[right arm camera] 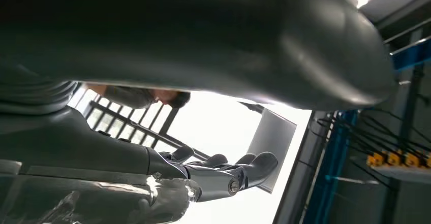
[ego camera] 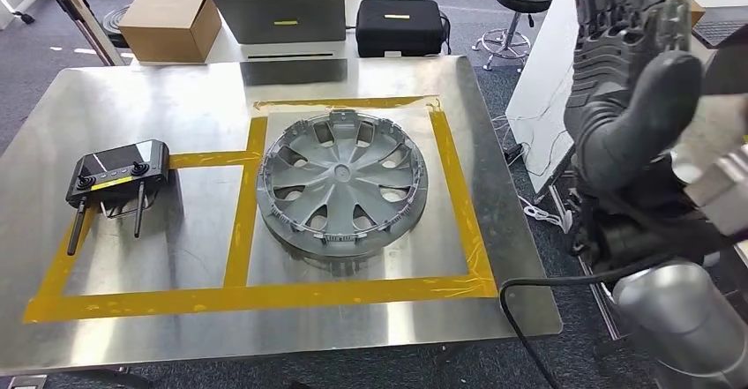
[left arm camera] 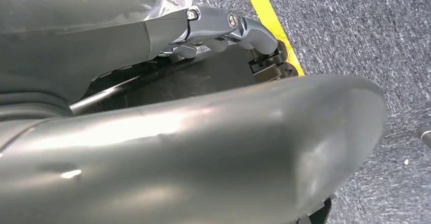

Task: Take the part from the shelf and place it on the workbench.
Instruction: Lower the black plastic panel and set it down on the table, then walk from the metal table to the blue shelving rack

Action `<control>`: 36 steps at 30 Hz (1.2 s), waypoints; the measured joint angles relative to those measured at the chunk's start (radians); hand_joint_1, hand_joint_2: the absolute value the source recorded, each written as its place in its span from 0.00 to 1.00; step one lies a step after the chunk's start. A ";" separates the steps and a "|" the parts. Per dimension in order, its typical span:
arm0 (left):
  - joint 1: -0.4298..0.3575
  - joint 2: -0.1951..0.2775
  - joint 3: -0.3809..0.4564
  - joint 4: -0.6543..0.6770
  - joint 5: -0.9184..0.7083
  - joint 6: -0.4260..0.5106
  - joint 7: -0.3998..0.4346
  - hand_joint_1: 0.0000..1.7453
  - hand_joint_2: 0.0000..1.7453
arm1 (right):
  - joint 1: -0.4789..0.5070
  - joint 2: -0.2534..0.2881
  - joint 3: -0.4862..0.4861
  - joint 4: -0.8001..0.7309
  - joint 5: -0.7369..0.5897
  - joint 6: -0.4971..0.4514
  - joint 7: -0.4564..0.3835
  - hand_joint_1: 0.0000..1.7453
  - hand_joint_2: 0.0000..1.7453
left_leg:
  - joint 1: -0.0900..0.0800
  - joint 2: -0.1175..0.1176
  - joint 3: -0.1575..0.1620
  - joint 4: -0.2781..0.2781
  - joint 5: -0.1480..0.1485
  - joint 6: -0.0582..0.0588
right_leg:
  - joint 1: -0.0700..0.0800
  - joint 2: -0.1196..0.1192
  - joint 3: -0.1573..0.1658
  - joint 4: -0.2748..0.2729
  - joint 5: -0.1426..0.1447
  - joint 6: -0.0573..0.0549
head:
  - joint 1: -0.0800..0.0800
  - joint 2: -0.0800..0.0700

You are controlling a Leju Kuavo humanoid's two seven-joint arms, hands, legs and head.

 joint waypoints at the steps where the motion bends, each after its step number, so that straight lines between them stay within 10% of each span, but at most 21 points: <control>1: 0.000 0.000 0.001 0.000 0.003 0.000 0.000 0.00 0.00 | 0.013 -0.020 -0.015 -0.040 0.001 -0.002 0.001 0.00 0.00 | 0.000 0.000 0.000 0.000 0.000 0.000 | 0.000 0.000 0.000 0.000 0.000 0.000 | 0.000 0.000; 18: -0.002 -0.003 0.033 0.000 0.054 0.019 0.004 0.00 0.00 | 0.132 -0.167 -0.082 -0.248 -0.129 0.029 0.014 0.00 0.00 | -0.010 0.002 0.004 -0.011 0.011 0.024 | -0.013 0.000 0.002 -0.003 0.003 0.022 | -0.002 0.000; 24: -0.002 -0.009 0.038 0.000 0.060 0.023 0.005 0.00 0.00 | 0.155 -0.185 -0.085 -0.250 -0.151 0.033 0.013 0.00 0.00 | 0.000 0.006 -0.008 -0.029 0.034 0.033 | -0.018 -0.003 -0.101 0.258 -0.140 0.037 | 0.010 0.000; 28: -0.003 -0.011 0.043 0.000 0.064 0.025 0.005 0.00 0.00 | 0.161 -0.191 -0.085 -0.250 -0.161 0.036 0.012 0.00 0.00 | 0.004 0.005 -0.021 -0.017 0.039 0.018 | -0.025 -0.005 0.004 0.073 -0.037 0.044 | 0.014 0.000; 33: -0.005 -0.010 0.047 0.000 0.068 0.029 0.006 0.00 0.00 | 0.165 -0.196 -0.086 -0.249 -0.162 0.037 0.012 0.00 0.00 | 0.002 0.001 -0.034 -0.013 0.054 -0.020 | -0.021 -0.001 0.024 0.000 -0.009 0.004 | 0.014 0.000; 36: -0.006 -0.009 0.049 0.000 0.072 0.035 0.006 0.00 0.00 | 0.168 -0.196 -0.086 -0.249 -0.162 0.036 0.012 0.00 0.00 | 0.005 0.004 -0.059 0.074 -0.039 -0.034 | -0.022 -0.008 0.002 -0.004 0.014 -0.021 | 0.004 0.000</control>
